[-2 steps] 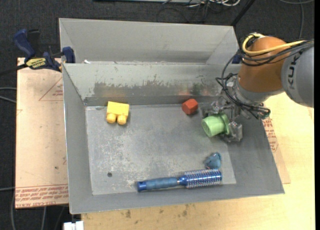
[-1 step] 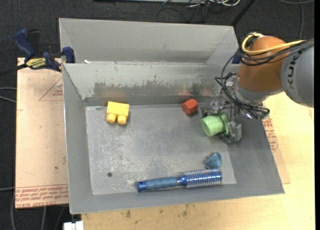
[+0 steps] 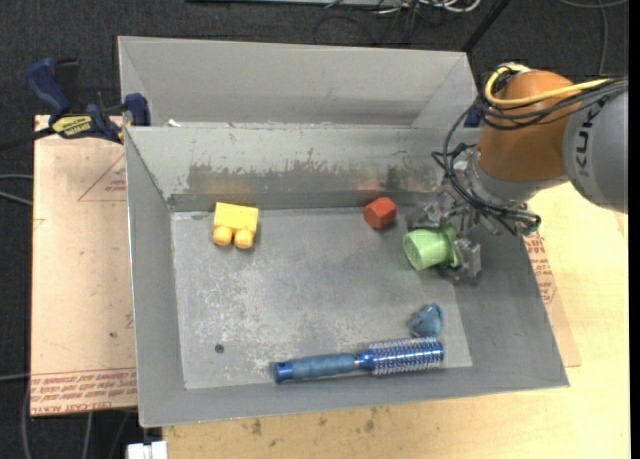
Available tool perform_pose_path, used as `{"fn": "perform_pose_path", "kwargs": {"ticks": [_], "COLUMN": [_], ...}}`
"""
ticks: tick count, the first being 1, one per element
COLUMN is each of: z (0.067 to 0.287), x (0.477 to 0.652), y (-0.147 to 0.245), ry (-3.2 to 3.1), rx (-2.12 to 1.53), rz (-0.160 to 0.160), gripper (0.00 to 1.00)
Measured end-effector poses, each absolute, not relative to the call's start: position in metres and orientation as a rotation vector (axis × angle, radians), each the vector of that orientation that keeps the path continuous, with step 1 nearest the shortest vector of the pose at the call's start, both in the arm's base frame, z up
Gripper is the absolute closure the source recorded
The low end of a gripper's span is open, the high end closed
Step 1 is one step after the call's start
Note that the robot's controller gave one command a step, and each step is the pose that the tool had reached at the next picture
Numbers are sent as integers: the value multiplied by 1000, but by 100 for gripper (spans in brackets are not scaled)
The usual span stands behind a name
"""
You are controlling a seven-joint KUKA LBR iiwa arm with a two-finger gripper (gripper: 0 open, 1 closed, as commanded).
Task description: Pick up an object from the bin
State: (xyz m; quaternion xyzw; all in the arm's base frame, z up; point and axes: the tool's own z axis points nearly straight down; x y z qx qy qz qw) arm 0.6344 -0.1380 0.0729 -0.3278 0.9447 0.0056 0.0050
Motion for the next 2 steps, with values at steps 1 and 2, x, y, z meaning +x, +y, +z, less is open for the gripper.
{"fn": "perform_pose_path", "kwargs": {"ticks": [1,2], "z": [102,182], "x": [636,639], "y": [-137,-137], "ry": [2961,2958], "rx": [-1026,-1023], "rz": [-1,-8], "gripper": [100,100]}}
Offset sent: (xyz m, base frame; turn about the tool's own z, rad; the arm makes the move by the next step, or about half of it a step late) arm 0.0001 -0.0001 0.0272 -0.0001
